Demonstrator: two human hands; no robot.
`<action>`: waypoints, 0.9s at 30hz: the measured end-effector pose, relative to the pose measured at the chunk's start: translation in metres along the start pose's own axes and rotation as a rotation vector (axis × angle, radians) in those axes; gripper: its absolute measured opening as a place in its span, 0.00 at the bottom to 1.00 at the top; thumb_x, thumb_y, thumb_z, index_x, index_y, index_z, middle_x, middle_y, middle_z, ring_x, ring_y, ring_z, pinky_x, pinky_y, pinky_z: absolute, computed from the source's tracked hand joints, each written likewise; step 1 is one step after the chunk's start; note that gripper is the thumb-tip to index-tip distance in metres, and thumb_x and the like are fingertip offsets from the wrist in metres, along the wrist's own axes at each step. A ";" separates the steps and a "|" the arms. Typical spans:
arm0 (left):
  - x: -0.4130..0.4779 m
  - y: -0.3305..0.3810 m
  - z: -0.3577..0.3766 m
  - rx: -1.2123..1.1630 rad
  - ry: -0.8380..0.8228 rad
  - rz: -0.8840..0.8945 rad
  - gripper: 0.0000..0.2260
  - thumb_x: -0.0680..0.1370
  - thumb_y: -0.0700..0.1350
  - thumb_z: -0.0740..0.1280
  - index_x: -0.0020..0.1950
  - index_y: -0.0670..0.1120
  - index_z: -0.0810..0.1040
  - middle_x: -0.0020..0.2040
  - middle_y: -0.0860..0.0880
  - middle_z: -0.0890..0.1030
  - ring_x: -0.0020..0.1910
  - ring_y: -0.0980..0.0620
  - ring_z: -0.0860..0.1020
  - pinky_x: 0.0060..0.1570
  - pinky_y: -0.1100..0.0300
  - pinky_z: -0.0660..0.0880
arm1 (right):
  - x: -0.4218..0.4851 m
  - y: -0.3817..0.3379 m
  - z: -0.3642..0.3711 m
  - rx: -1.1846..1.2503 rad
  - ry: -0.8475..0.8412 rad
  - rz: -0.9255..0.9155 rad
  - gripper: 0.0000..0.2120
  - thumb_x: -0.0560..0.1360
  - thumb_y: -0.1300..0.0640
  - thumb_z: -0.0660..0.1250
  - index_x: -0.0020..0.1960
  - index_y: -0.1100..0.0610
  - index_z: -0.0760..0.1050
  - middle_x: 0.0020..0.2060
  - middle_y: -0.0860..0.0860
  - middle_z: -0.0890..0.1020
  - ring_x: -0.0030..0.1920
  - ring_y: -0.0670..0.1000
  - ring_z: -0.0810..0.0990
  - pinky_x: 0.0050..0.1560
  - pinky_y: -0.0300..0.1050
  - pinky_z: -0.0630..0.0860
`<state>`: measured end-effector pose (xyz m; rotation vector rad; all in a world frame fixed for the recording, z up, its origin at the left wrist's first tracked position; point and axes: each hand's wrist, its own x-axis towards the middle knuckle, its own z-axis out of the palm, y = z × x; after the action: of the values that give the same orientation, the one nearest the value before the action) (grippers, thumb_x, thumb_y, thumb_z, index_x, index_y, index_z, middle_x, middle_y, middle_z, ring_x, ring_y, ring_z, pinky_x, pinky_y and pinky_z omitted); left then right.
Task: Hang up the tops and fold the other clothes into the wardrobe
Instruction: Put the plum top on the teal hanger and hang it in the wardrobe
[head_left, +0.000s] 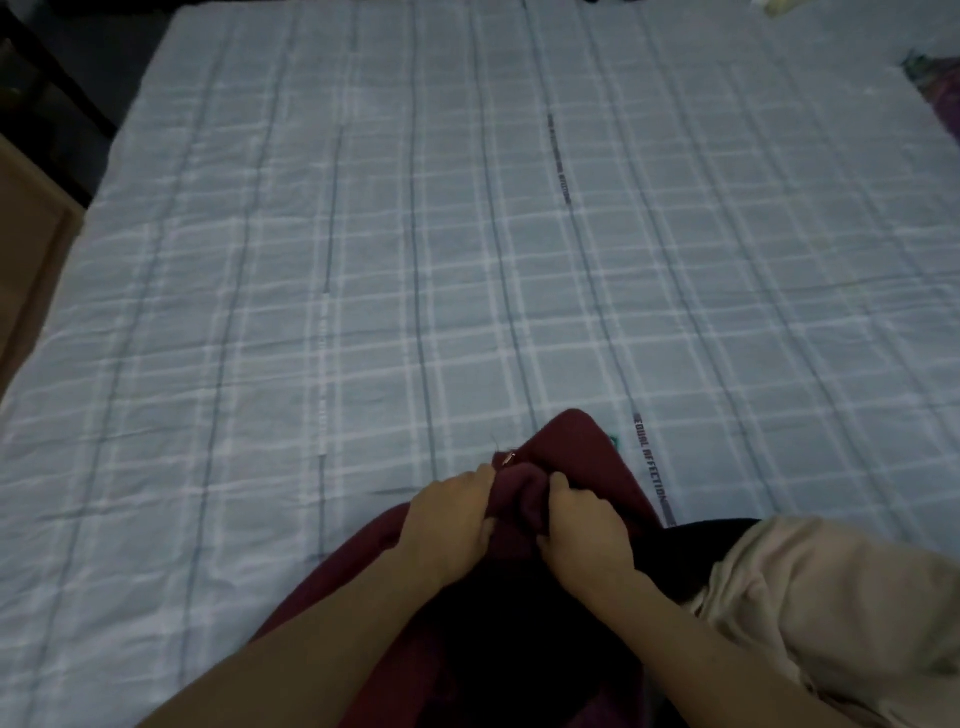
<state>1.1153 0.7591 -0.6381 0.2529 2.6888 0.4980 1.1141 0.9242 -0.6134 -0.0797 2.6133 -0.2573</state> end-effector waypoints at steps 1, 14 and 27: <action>-0.002 0.000 0.000 0.005 0.001 0.002 0.18 0.79 0.49 0.64 0.67 0.48 0.67 0.58 0.48 0.79 0.54 0.45 0.79 0.52 0.52 0.72 | -0.001 0.001 0.001 0.014 0.007 -0.008 0.18 0.75 0.52 0.69 0.60 0.54 0.67 0.52 0.54 0.82 0.51 0.56 0.82 0.48 0.50 0.78; -0.038 -0.025 -0.069 -0.117 0.339 0.051 0.17 0.74 0.39 0.68 0.62 0.50 0.78 0.49 0.48 0.79 0.44 0.43 0.80 0.44 0.47 0.78 | -0.006 -0.021 -0.013 -0.008 0.294 -0.238 0.41 0.66 0.55 0.77 0.75 0.55 0.64 0.71 0.53 0.69 0.71 0.55 0.68 0.71 0.52 0.65; -0.087 -0.114 -0.143 -0.014 0.514 -0.111 0.21 0.71 0.33 0.69 0.63 0.44 0.79 0.51 0.43 0.79 0.42 0.39 0.80 0.41 0.45 0.79 | 0.014 -0.136 -0.017 0.153 0.250 -0.461 0.32 0.74 0.66 0.63 0.77 0.56 0.63 0.71 0.55 0.72 0.69 0.57 0.71 0.69 0.50 0.68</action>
<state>1.1236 0.5889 -0.5280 -0.0392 3.1698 0.6165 1.0946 0.7927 -0.5788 -0.6371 2.7787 -0.6642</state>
